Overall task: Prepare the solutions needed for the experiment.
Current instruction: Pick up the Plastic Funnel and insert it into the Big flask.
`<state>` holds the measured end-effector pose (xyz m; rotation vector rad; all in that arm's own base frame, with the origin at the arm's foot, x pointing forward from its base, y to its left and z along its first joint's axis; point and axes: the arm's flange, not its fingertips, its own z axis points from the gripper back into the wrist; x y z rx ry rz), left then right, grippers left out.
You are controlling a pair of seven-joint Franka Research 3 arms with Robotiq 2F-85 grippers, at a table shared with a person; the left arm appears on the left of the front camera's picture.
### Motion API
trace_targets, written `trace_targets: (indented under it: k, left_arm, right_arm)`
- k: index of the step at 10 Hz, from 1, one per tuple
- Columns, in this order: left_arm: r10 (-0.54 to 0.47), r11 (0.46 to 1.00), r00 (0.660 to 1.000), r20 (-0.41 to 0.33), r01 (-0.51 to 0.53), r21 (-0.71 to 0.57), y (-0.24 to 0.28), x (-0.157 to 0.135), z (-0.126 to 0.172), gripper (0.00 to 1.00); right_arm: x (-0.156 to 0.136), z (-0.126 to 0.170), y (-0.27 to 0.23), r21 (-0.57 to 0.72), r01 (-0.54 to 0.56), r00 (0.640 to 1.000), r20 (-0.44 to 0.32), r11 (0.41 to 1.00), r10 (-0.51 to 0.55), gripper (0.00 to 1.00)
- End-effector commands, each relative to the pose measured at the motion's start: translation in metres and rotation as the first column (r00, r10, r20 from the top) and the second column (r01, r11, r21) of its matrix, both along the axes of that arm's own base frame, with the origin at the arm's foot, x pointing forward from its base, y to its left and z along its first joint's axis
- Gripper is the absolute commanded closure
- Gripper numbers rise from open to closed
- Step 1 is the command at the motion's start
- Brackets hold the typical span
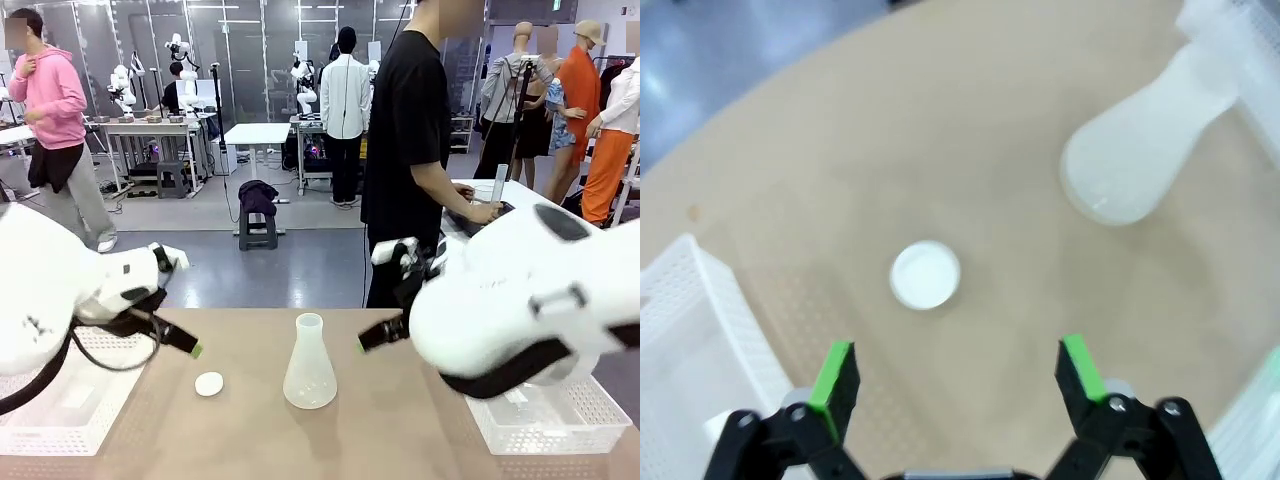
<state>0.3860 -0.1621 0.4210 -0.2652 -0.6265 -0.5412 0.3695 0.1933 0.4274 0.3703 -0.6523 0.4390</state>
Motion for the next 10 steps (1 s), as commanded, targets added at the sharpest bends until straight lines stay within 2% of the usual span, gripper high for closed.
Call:
trace_targets:
  k: [1, 2, 3, 4, 5, 6, 7, 8, 9, 10]
  left_arm:
    - [0.025, 0.981, 0.999, -0.024, -0.029, -0.189, 0.042, -0.029, 0.032, 0.0]
    - [0.094, 0.96, 0.993, -0.066, -0.108, -0.257, 0.046, -0.028, 0.042, 0.0]
    - [0.146, 0.914, 0.977, -0.155, -0.194, -0.357, 0.054, -0.026, 0.051, 0.0]
    - [0.07, 0.872, 0.973, -0.222, -0.168, -0.459, 0.056, -0.026, 0.055, 0.0]
    - [0.033, 0.821, 0.963, -0.268, -0.179, -0.542, 0.059, -0.023, 0.057, 0.0]
    - [0.025, 0.793, 0.947, -0.321, -0.214, -0.57, 0.061, -0.021, 0.058, 0.0]
    - [0.034, 0.795, 0.948, -0.318, -0.219, -0.566, 0.061, -0.02, 0.056, 0.0]
    - [-0.008, 0.833, 0.967, -0.255, -0.135, -0.536, 0.061, -0.023, 0.057, 0.0]
    - [0.035, 0.799, 0.948, -0.315, -0.216, -0.561, 0.063, -0.028, 0.064, 0.0]
    - [0.035, 0.799, 0.948, -0.315, -0.216, -0.561, 0.063, -0.028, 0.064, 0.0]
  right_arm:
    - [-0.024, 0.021, -0.049, 0.159, 0.155, 0.987, 0.021, 0.975, -0.16, 0.0]
    - [-0.027, 0.032, -0.058, 0.205, 0.196, 0.98, -0.016, 0.959, -0.197, 0.0]
    - [-0.028, 0.041, -0.069, 0.335, 0.206, 0.978, -0.084, 0.92, -0.189, 0.0]
    - [-0.025, 0.045, -0.078, 0.434, 0.24, 0.969, -0.156, 0.869, -0.19, 0.0]
    - [-0.021, 0.045, -0.082, 0.511, 0.299, 0.948, -0.259, 0.806, -0.188, 0.0]
    - [-0.019, 0.044, -0.084, 0.56, 0.323, 0.932, -0.33, 0.763, -0.152, 0.0]
    - [-0.018, 0.043, -0.083, 0.542, 0.333, 0.928, -0.332, 0.771, -0.168, 0.0]
    - [-0.021, 0.041, -0.075, 0.437, 0.189, 0.974, -0.196, 0.879, -0.113, 0.0]
    - [-0.01, 0.059, -0.084, 0.531, 0.317, 0.934, -0.317, 0.786, -0.163, 0.0]
    - [-0.01, 0.059, -0.084, 0.531, 0.317, 0.934, -0.317, 0.786, -0.163, 0.0]
